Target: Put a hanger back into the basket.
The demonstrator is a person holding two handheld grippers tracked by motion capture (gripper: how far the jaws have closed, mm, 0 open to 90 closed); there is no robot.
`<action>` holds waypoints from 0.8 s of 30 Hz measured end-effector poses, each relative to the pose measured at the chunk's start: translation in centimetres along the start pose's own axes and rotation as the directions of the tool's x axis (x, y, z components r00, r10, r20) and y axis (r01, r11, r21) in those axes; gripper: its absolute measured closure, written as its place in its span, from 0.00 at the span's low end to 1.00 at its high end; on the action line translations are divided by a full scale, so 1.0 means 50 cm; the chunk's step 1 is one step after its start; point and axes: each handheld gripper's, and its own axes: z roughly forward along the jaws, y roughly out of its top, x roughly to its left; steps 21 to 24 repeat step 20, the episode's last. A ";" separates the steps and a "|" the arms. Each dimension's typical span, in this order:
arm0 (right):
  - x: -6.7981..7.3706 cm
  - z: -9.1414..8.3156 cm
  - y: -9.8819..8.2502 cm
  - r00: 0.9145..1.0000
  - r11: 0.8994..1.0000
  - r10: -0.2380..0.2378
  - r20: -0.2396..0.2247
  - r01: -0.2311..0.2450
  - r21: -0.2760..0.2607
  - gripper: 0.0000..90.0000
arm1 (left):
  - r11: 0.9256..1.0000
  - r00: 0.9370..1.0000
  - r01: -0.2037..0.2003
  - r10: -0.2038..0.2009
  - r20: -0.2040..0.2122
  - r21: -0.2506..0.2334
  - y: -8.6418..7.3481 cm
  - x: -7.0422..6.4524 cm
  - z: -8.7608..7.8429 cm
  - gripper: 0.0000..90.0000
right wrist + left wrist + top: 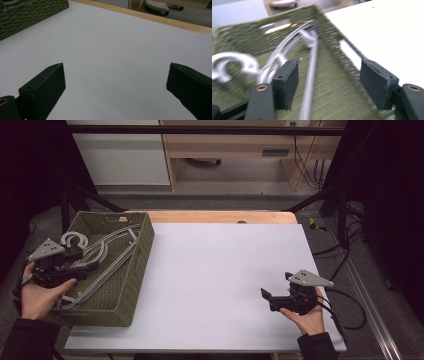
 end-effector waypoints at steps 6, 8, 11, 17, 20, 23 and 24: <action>0.001 -0.003 0.001 1.000 1.000 -0.002 -0.003 0.002 -0.017 0.03 | 0.997 0.994 0.013 -0.005 0.106 -0.073 -0.009 -0.069 0.007 0.28; 0.000 -0.004 0.001 1.000 1.000 -0.004 -0.007 0.003 -0.026 0.03 | 0.997 0.991 0.007 0.004 0.136 -0.078 -0.015 -0.090 0.012 0.27; 0.000 -0.006 0.001 1.000 1.000 -0.004 -0.007 0.004 -0.026 0.03 | 0.997 0.985 -0.003 0.017 0.172 -0.083 -0.026 -0.118 0.021 0.26; 0.001 -0.010 0.001 1.000 0.999 -0.009 -0.014 0.009 -0.045 0.03 | 0.997 0.978 -0.019 0.034 0.205 -0.078 -0.044 -0.165 0.049 0.22; -0.001 -0.017 0.000 1.000 0.998 -0.005 -0.022 0.004 -0.059 0.03 | 0.996 0.978 -0.030 0.046 0.204 -0.081 -0.053 -0.178 0.059 0.21; -0.001 -0.017 0.000 1.000 0.998 -0.005 -0.022 0.004 -0.059 0.03 | 0.996 0.978 -0.030 0.046 0.204 -0.081 -0.053 -0.178 0.059 0.21; -0.001 -0.017 0.000 1.000 0.998 -0.005 -0.022 0.004 -0.059 0.03 | 0.996 0.978 -0.030 0.046 0.204 -0.081 -0.053 -0.178 0.059 0.21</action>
